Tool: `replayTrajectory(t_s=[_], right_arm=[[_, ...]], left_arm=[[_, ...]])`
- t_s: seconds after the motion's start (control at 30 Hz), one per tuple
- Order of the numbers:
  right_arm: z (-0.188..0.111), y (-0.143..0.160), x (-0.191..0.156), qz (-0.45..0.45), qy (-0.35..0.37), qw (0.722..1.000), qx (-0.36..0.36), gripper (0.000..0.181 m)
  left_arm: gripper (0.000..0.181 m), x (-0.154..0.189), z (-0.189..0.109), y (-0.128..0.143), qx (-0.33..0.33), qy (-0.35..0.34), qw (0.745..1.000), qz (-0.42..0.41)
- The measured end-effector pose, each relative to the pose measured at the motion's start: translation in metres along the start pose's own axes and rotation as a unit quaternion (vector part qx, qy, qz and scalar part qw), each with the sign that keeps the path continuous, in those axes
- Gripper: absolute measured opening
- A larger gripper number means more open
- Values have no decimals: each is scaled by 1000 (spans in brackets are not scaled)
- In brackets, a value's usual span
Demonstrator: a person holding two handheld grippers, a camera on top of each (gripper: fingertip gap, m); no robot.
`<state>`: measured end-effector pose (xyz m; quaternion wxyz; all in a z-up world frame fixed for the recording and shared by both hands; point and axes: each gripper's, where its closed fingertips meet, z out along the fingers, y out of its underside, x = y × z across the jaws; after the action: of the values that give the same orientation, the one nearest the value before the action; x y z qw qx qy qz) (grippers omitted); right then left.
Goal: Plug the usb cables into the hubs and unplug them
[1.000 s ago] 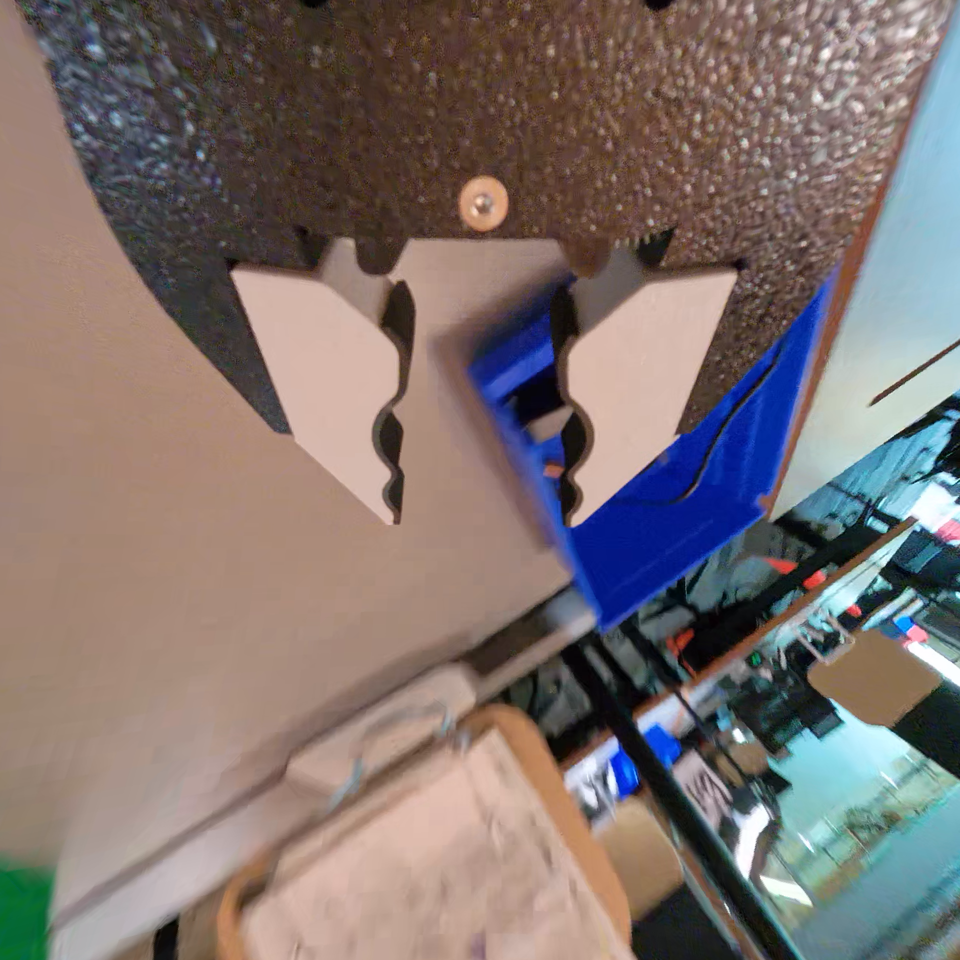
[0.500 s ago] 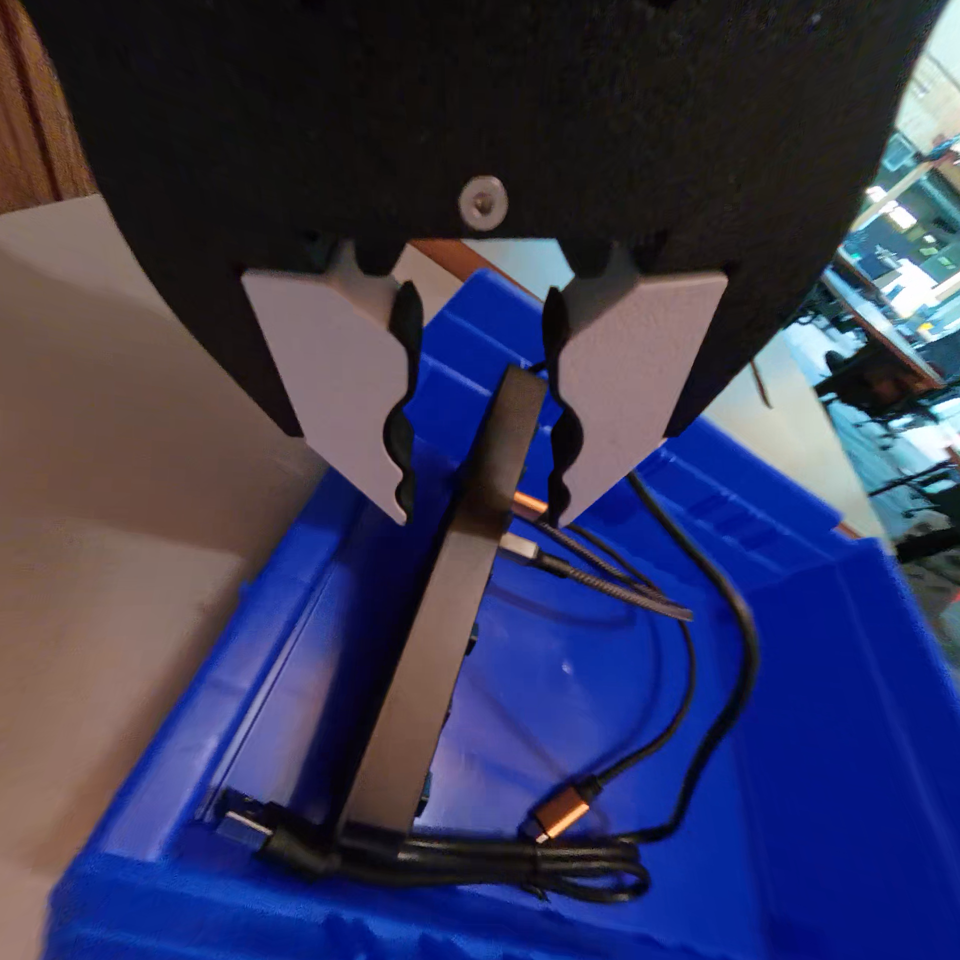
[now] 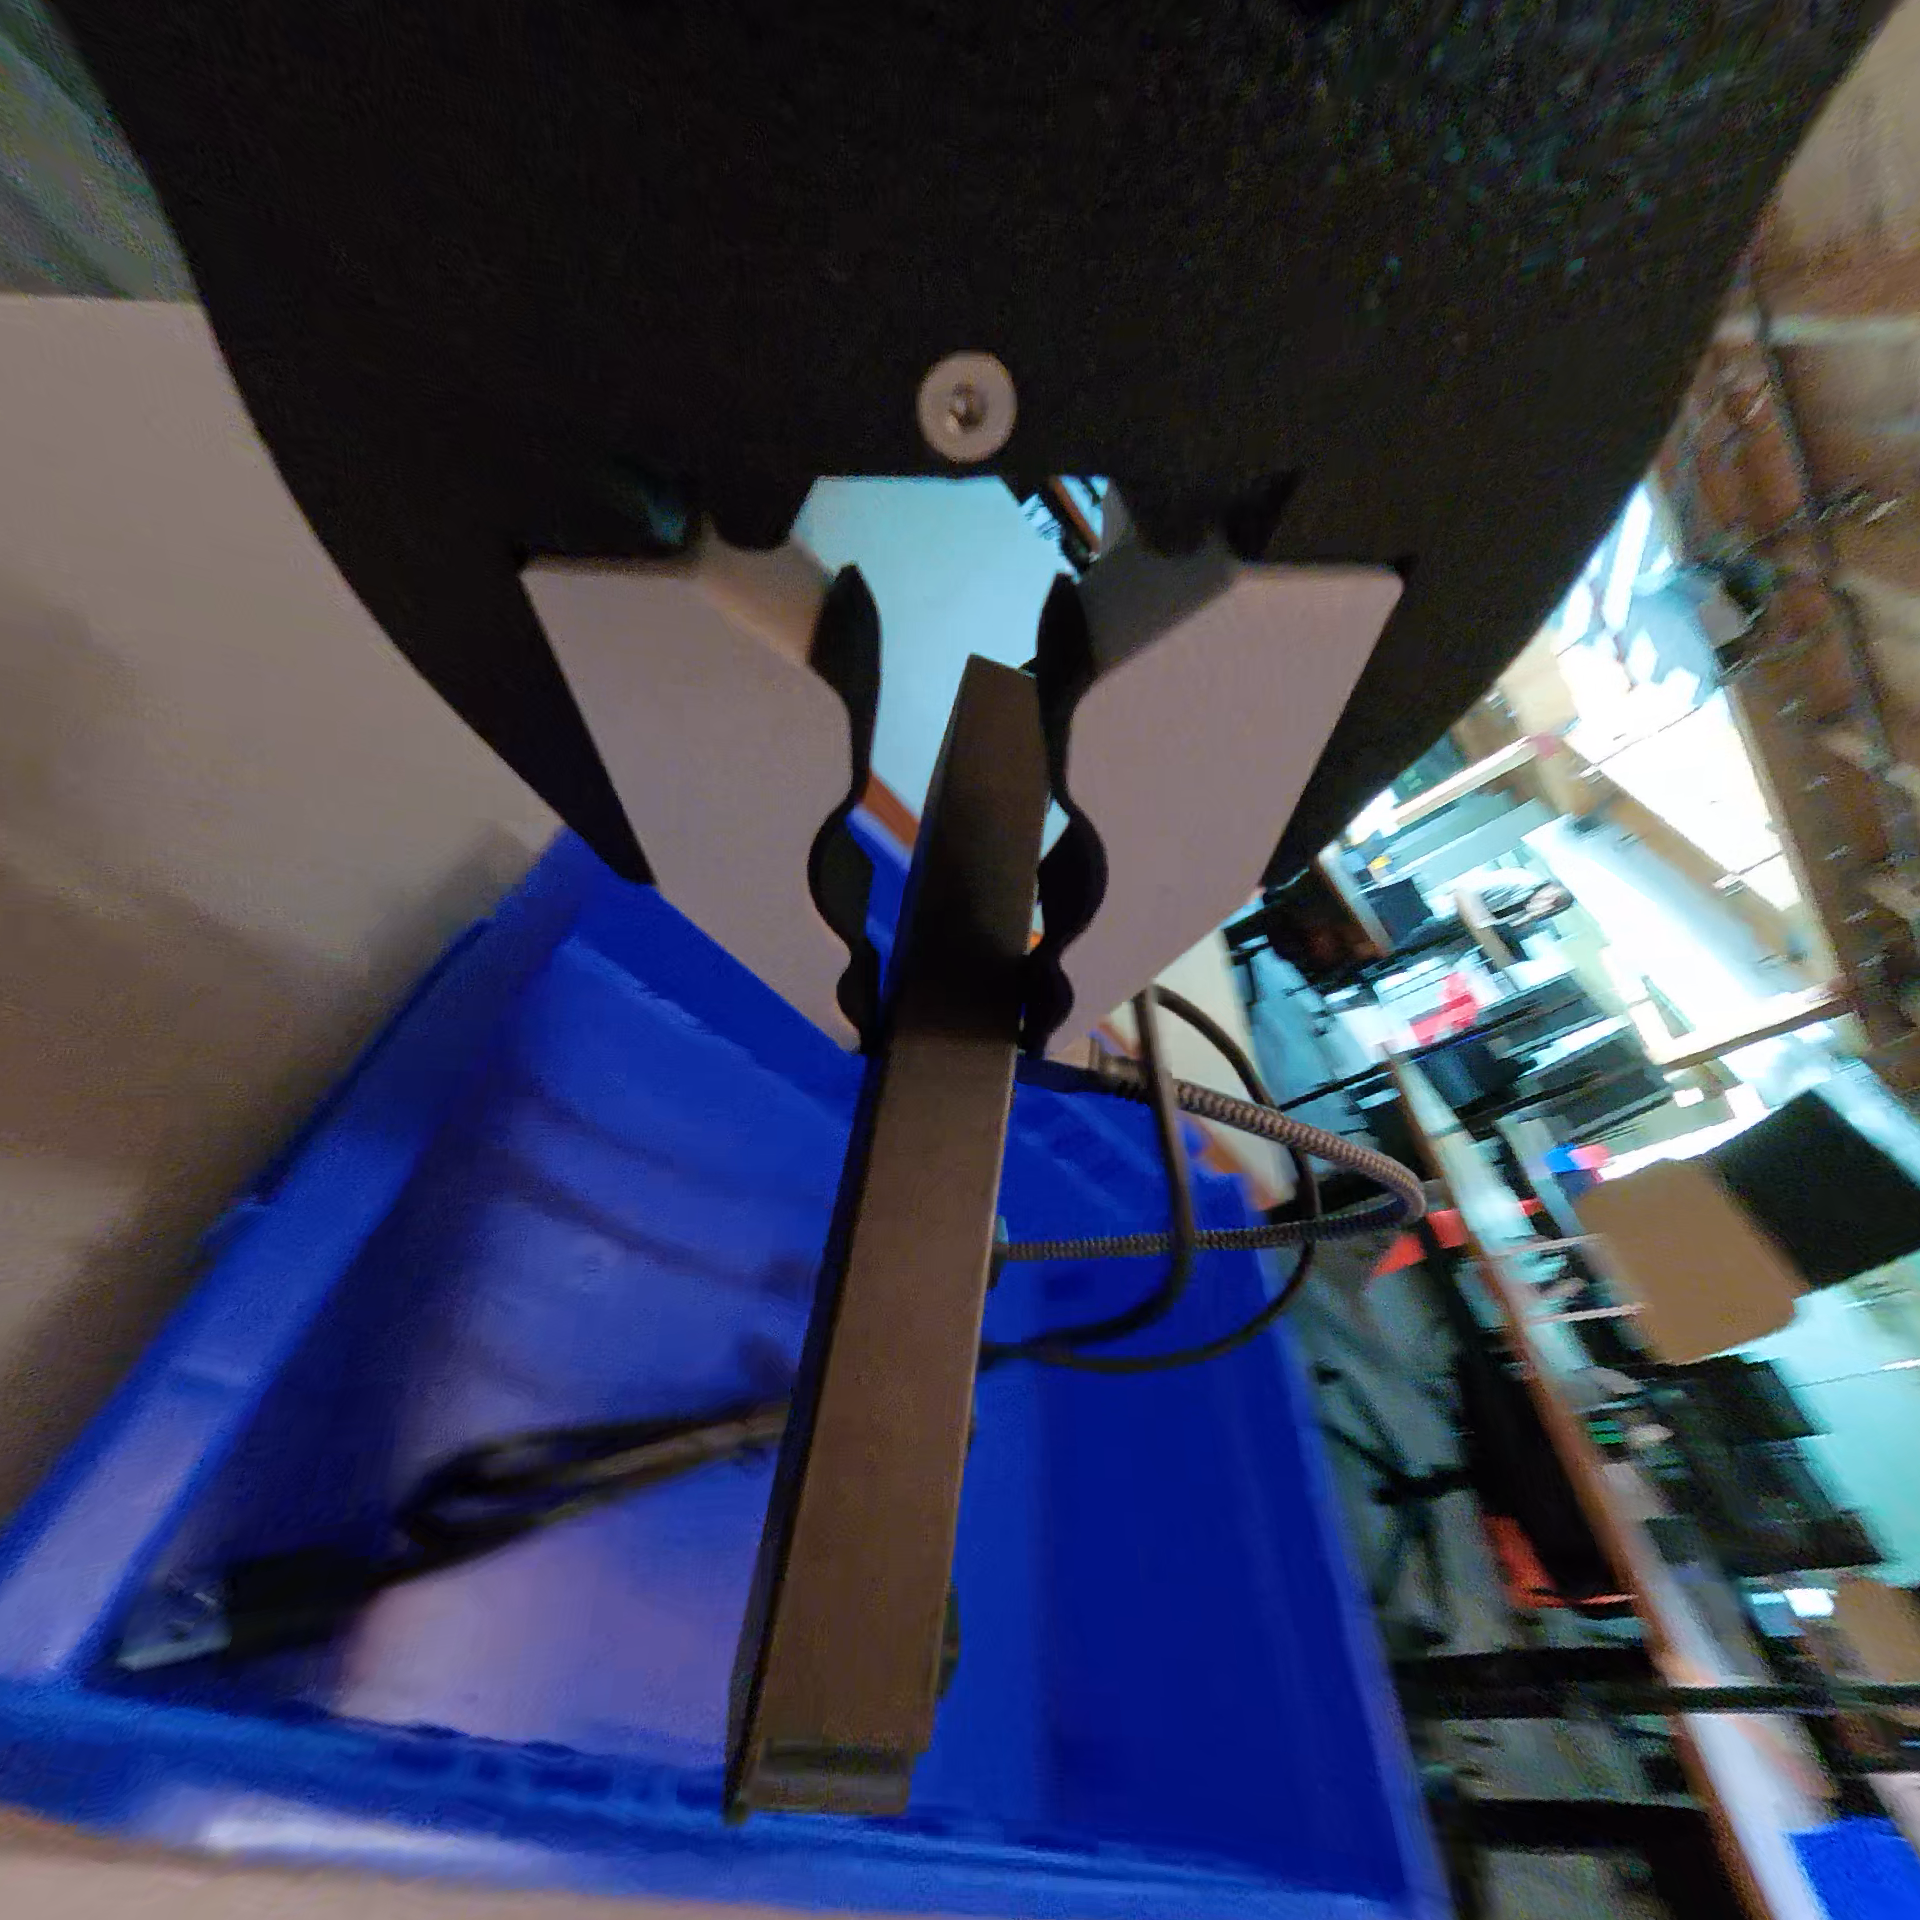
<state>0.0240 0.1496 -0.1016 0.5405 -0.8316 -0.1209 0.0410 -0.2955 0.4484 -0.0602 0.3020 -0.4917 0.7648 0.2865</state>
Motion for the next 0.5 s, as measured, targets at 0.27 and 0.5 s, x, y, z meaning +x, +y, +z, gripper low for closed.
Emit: replayTrajectory(t_s=[0.27, 0.5], right_arm=[[-13, -50, -23, 46, -47, 991, 115, 79], [-35, -106, -57, 53, -72, 971, 221, 99]], left_arm=[[24, -84, -124, -46, 47, -223, 974, -19], [24, -100, -224, -119, 99, -355, 930, 17]])
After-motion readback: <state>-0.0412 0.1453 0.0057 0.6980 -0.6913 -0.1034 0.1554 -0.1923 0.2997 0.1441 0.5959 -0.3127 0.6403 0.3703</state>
